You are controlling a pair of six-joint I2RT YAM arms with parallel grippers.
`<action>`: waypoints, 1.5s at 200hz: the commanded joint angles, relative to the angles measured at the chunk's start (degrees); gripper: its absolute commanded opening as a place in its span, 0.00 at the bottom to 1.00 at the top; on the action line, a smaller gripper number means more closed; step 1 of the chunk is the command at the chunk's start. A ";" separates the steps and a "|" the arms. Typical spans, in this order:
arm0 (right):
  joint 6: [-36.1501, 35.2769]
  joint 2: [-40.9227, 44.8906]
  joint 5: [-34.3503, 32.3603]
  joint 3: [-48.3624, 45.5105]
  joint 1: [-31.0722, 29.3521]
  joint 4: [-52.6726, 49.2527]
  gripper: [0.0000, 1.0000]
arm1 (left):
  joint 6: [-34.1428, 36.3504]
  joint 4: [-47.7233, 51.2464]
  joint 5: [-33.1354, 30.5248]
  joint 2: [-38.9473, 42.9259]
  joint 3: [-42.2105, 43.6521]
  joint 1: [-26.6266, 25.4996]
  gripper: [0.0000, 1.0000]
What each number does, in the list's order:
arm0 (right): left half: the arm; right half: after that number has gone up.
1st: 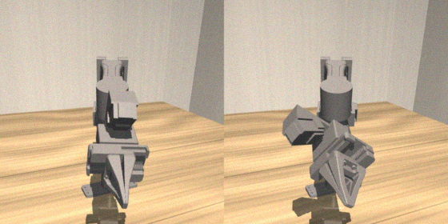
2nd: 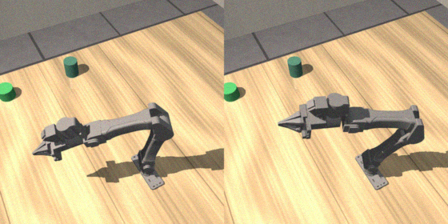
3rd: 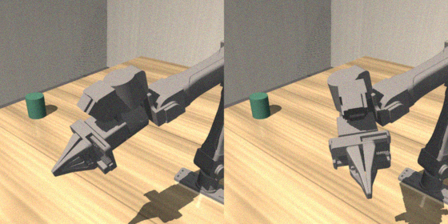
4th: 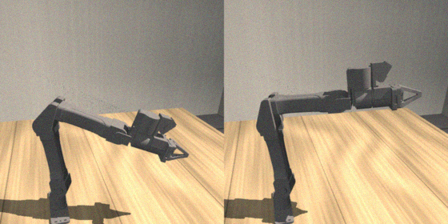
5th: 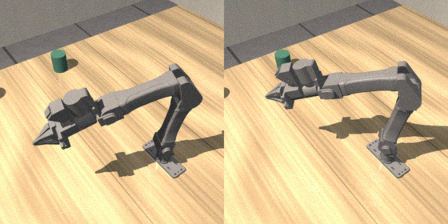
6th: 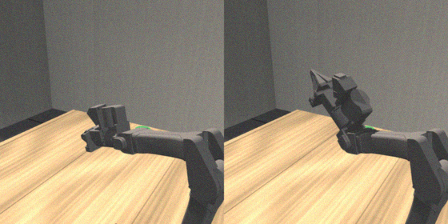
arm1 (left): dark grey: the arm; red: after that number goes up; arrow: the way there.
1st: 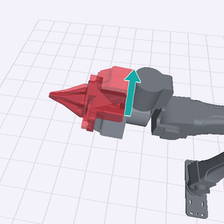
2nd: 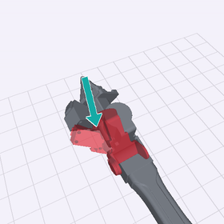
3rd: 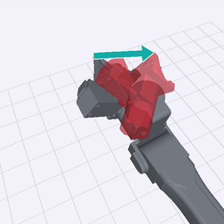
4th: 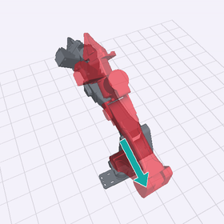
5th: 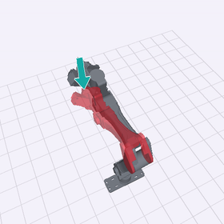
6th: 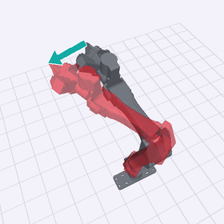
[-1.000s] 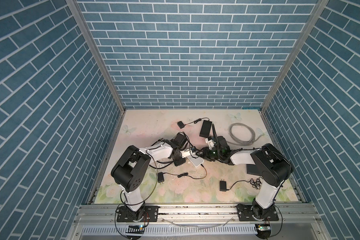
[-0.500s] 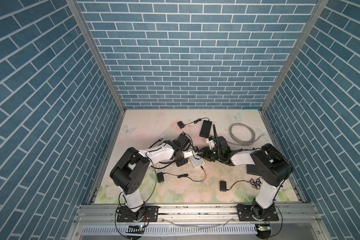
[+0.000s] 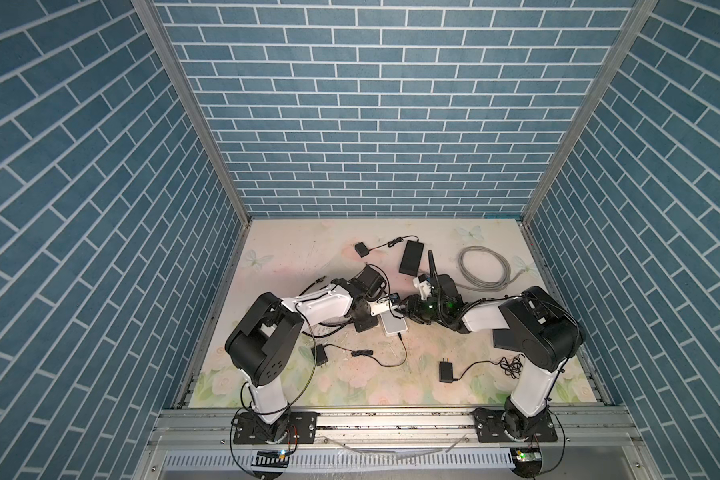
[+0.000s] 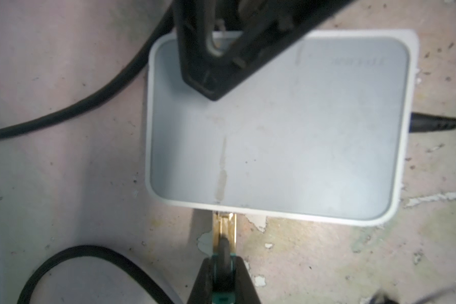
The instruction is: Insert the plug into the switch port
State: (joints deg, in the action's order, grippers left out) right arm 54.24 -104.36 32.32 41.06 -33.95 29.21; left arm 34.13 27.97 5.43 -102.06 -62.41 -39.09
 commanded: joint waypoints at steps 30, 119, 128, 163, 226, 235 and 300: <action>0.32 0.73 -0.54 -1.85 -0.06 -3.19 0.42 | 3.02 -0.17 -0.92 -1.93 2.47 0.57 0.09; -0.10 1.95 0.92 -1.88 -0.15 -3.65 0.42 | 1.48 -4.28 3.98 2.21 1.16 0.24 0.09; -0.06 2.18 0.95 -2.14 -0.23 -3.57 0.42 | 1.08 -3.91 3.20 1.43 0.45 0.24 0.09; 0.18 2.23 1.89 -2.72 -0.24 -2.82 0.42 | 0.41 -4.05 3.93 1.48 -0.04 0.24 0.09; 0.70 1.53 6.79 -3.00 -0.23 2.13 0.41 | 1.77 -6.35 9.14 4.92 1.07 -0.55 0.09; 0.85 1.09 8.30 -3.04 -0.23 3.28 0.41 | 2.39 -6.55 9.11 4.76 1.15 -0.55 0.08; 0.96 2.03 6.80 -5.06 -0.26 6.24 0.39 | 5.56 2.47 6.98 -0.34 -3.44 -1.07 0.07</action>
State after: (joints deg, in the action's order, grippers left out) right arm 54.19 -102.89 36.21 36.95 -33.19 32.34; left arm 37.39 29.34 10.79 -100.09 -63.46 -38.87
